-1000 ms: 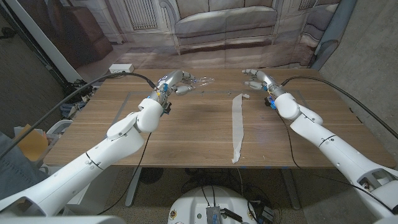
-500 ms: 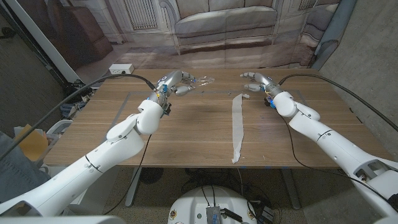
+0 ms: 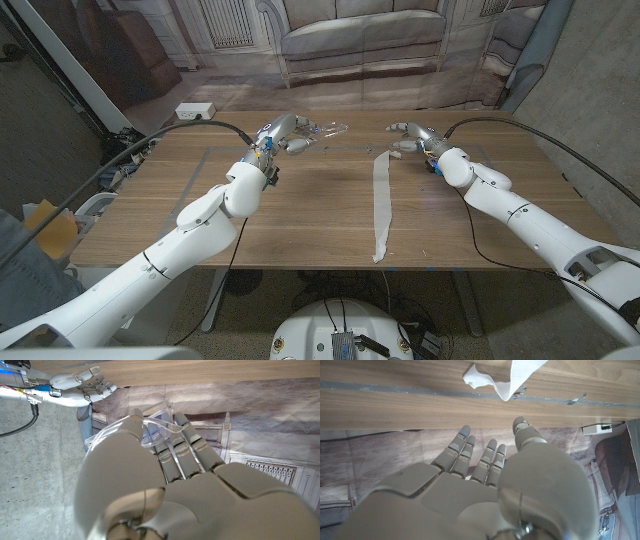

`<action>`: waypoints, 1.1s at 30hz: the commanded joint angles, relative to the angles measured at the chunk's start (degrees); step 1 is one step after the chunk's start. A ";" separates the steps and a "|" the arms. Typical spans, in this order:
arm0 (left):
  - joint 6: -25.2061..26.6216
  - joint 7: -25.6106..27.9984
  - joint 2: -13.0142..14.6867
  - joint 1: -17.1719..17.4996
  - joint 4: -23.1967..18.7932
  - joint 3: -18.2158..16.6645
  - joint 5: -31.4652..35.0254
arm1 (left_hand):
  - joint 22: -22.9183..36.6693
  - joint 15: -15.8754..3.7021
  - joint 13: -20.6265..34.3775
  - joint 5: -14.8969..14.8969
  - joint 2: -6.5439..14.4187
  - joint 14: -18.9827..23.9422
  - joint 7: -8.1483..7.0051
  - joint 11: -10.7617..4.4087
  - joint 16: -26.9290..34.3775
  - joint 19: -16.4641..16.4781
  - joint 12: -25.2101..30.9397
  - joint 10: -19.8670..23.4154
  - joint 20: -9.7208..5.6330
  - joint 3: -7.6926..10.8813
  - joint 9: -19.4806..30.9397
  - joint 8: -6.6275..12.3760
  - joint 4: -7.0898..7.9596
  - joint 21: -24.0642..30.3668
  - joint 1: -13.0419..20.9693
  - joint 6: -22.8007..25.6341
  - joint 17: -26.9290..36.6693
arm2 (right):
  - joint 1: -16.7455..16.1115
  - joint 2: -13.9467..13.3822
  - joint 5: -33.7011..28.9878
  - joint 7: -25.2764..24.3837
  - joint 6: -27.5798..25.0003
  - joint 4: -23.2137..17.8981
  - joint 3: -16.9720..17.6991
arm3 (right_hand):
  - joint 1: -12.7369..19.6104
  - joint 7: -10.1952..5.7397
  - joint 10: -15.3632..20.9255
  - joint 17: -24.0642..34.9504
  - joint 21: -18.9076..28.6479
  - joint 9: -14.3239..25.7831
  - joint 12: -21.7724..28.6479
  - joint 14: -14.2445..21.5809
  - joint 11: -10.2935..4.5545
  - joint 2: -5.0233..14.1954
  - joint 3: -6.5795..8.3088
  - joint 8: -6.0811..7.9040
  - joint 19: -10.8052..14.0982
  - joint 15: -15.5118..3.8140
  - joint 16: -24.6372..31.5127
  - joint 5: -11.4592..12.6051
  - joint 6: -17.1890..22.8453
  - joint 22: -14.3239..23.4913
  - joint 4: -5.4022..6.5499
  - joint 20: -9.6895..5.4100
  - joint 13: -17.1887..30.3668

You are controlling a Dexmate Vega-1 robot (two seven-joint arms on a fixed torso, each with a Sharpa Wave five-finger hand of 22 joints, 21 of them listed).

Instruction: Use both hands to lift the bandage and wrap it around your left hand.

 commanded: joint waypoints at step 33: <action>0.20 -1.50 -0.82 -3.91 2.40 4.07 0.89 | 0.14 -3.30 -0.06 -0.05 0.27 -0.53 0.50 0.48 0.16 -0.46 -0.17 0.40 -1.77 0.32 0.11 -0.31 0.98 -0.30 -1.61 0.86 0.18 | 5.40 3.37 -5.23 -3.64 6.18 15.99 -5.00 | 1.85 -1.20 3.61 0.52 -0.55 0.35 0.19 1.82 -0.61 0.62 -3.33 1.07 0.69 -6.80 0.68 0.44 5.27 0.22 1.03 -5.95 0.29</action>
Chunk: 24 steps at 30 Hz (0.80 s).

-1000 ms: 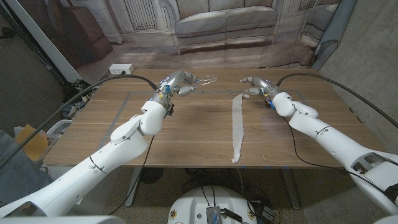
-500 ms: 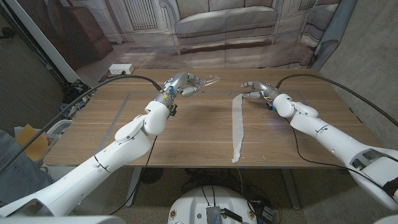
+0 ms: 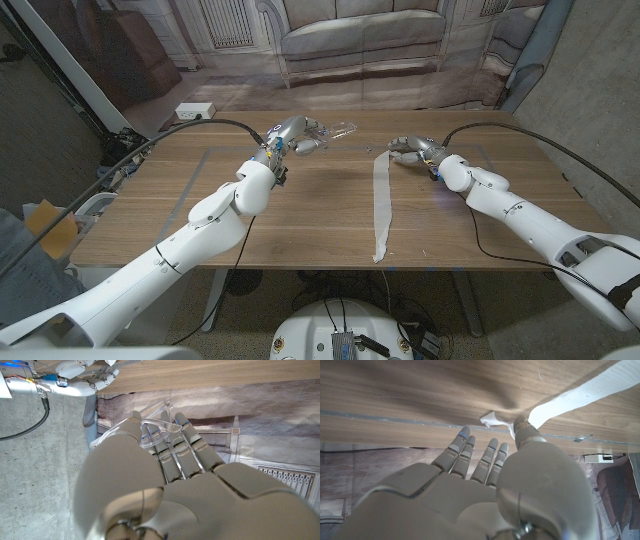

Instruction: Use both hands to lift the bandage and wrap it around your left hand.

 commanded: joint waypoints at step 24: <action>-0.96 1.60 0.58 1.46 0.34 -1.22 -1.83 | 0.17 -3.32 0.07 -0.02 -0.11 -0.31 0.28 0.37 0.16 -0.27 -0.17 0.20 -1.84 0.47 0.06 -0.29 0.33 -0.49 -1.21 0.71 0.07 | 3.25 4.42 -5.31 -12.93 5.74 10.97 -2.58 | 6.09 -0.12 28.17 1.67 7.80 3.26 5.06 22.75 0.46 4.28 -4.82 6.67 14.41 -10.99 2.49 -0.02 26.04 2.34 0.18 -9.49 1.37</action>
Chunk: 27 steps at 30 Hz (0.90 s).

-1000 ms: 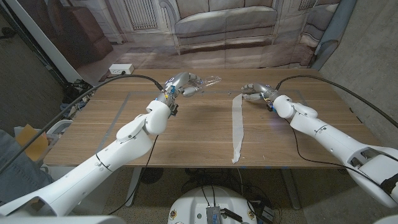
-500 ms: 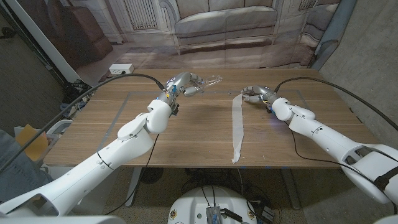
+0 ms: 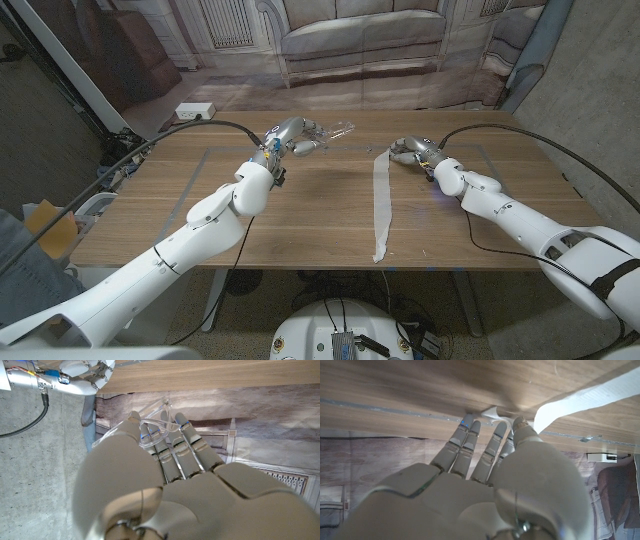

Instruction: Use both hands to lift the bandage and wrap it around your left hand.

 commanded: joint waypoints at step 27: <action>-5.84 -0.89 -0.27 -4.57 3.81 -0.01 -2.14 | 0.26 -5.54 0.08 0.12 -0.60 1.49 -1.10 -1.23 0.14 0.11 0.25 2.42 -2.97 1.55 0.18 0.62 -1.72 -0.25 1.19 2.66 -0.29 | -14.93 -11.29 0.42 -9.35 -6.39 -29.88 8.81 | 7.79 0.44 11.11 3.12 28.78 4.16 3.88 8.44 0.22 1.16 -6.02 2.10 -8.08 -9.94 -0.15 -0.06 6.25 -1.12 1.30 -8.82 7.36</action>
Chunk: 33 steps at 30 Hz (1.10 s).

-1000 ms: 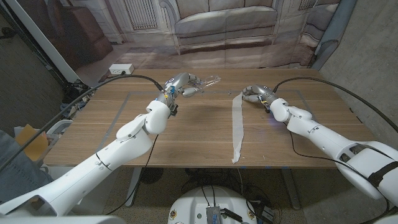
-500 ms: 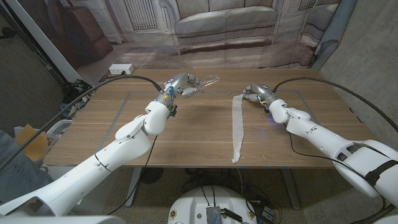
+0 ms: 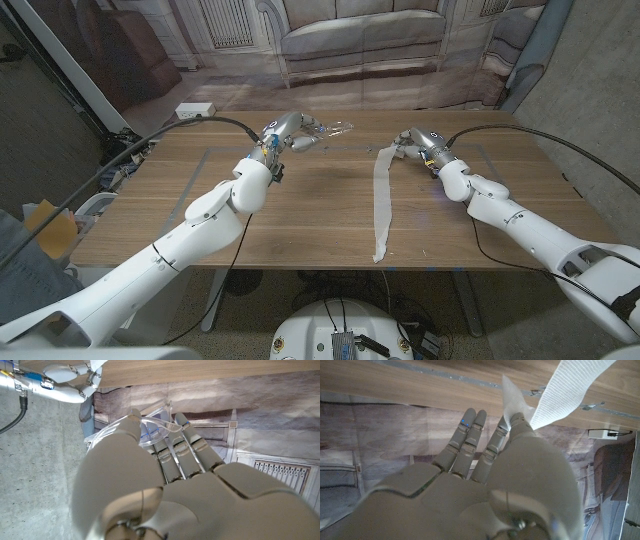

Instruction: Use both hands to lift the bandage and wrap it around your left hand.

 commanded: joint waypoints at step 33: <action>-13.84 -3.75 -0.98 -7.92 9.54 0.06 -10.31 | 0.30 -4.64 0.34 0.13 0.05 -0.52 0.35 0.53 -0.32 -0.55 -0.12 -0.60 -3.06 0.53 0.16 -0.24 -0.40 -0.45 -0.16 -0.47 0.11 | -27.20 -17.23 0.65 -15.77 -9.28 -48.89 22.41 | 0.15 0.07 2.17 1.08 9.08 -0.23 -1.95 2.94 0.08 -0.61 -0.14 -0.28 -4.45 -8.07 0.67 -0.08 2.07 -0.92 0.06 -8.70 1.60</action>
